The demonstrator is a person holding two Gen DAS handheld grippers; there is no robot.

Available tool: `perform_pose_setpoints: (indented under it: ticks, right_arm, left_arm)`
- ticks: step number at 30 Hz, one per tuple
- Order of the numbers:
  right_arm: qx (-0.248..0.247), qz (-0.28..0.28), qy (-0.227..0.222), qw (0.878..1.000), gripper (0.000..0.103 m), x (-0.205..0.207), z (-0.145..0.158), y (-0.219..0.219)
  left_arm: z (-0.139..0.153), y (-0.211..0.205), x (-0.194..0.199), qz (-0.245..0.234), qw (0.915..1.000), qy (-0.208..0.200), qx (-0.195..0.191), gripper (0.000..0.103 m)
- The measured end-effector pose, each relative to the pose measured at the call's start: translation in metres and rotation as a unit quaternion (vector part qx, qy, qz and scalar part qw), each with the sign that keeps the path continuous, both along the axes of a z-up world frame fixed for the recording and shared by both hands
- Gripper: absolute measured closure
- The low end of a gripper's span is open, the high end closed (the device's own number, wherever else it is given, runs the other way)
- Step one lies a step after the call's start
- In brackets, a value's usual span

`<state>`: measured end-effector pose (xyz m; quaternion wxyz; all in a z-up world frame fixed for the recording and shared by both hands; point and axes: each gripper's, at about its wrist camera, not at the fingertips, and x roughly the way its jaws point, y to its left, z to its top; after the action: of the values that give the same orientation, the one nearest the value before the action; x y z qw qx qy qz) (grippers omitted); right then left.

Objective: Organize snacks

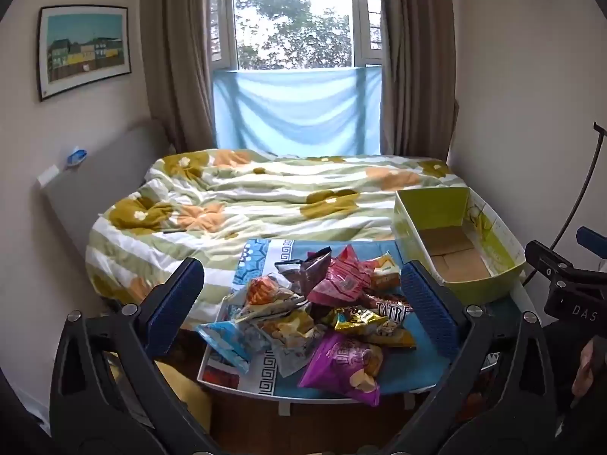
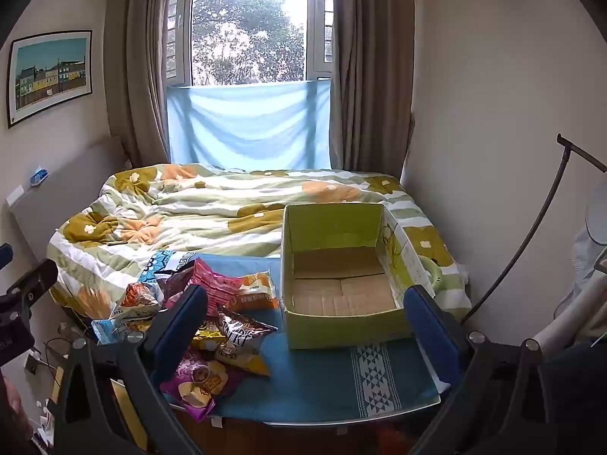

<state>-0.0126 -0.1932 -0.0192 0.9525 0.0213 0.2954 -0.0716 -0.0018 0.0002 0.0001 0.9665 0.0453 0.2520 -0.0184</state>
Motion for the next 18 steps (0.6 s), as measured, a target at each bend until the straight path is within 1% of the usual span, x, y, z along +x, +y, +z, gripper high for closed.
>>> perform_pose_setpoints:
  ticks: [2,3,8,10,15,18]
  right_arm:
    - [0.001,0.001,0.005,1.0,0.0,0.0,0.0,0.0]
    - [0.001,0.001,0.004,1.0,0.0,0.0,0.0,0.0]
    - [-0.002,0.0,0.0,1.0,0.0,-0.002,-0.001,0.003]
    - [-0.003,-0.001,-0.001,1.0,0.0,-0.001,-0.002,0.003]
    - [-0.004,0.0,-0.003,1.0,0.0,-0.003,-0.002,0.004]
    - [-0.006,0.002,-0.004,1.0,0.0,-0.001,0.0,0.006]
  left_arm:
    - [0.0,-0.002,-0.003,0.0,1.0,0.0,-0.005,0.001]
    - [0.0,0.005,-0.001,0.0,0.9997,0.009,-0.021,0.001]
    - [0.003,0.006,-0.011,0.003,0.9998,-0.004,-0.02,0.001]
    - [0.0,0.007,-0.001,0.005,0.9999,0.002,-0.014,0.001]
    - [0.001,0.006,0.0,0.006,0.9999,0.001,-0.009,0.001]
    - [0.001,0.008,0.0,0.004,0.9999,0.0,-0.017,0.001]
